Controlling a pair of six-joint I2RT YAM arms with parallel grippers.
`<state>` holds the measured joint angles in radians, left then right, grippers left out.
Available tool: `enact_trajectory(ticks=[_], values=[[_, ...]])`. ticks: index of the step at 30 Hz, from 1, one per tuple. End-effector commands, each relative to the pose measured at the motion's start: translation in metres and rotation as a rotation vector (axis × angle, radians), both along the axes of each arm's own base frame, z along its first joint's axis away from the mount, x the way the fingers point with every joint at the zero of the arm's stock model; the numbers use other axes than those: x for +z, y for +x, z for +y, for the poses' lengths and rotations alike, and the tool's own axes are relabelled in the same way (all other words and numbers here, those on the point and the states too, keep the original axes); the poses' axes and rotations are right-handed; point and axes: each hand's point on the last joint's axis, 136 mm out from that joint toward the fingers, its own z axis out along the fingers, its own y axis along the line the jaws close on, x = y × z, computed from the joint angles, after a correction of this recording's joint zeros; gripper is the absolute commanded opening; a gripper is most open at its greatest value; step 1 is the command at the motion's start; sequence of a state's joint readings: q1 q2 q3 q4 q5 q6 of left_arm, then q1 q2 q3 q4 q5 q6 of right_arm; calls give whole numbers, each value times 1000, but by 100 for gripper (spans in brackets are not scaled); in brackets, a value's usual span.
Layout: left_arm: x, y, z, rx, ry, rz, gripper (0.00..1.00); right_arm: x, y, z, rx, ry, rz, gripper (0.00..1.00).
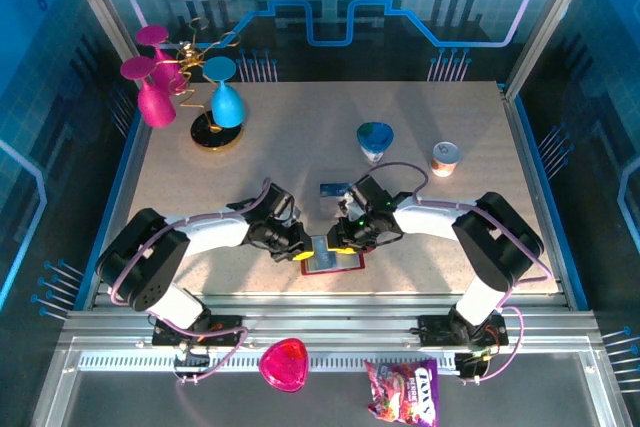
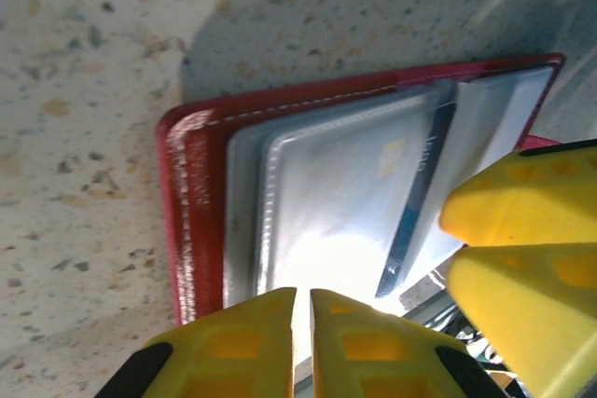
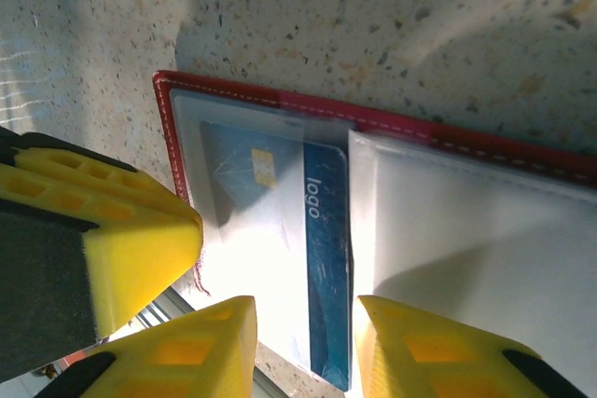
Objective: Take the credit cards out of the card holder
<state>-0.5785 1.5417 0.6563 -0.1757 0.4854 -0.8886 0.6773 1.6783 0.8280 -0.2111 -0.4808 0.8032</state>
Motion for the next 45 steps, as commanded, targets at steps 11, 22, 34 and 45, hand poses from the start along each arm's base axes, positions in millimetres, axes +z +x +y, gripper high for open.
enact_trajectory(ticks=[11,22,34,45], values=[[-20,-10,10,-12,73,40,11,-12,-5,2,15,55,39,30],[-21,-10,11,-22,87,42,11,-12,-6,1,-1,88,50,22],[-21,-10,13,-25,99,41,10,-4,-3,2,-10,118,30,11],[-21,-9,14,-30,109,43,10,-3,-3,-2,-24,123,24,1]])
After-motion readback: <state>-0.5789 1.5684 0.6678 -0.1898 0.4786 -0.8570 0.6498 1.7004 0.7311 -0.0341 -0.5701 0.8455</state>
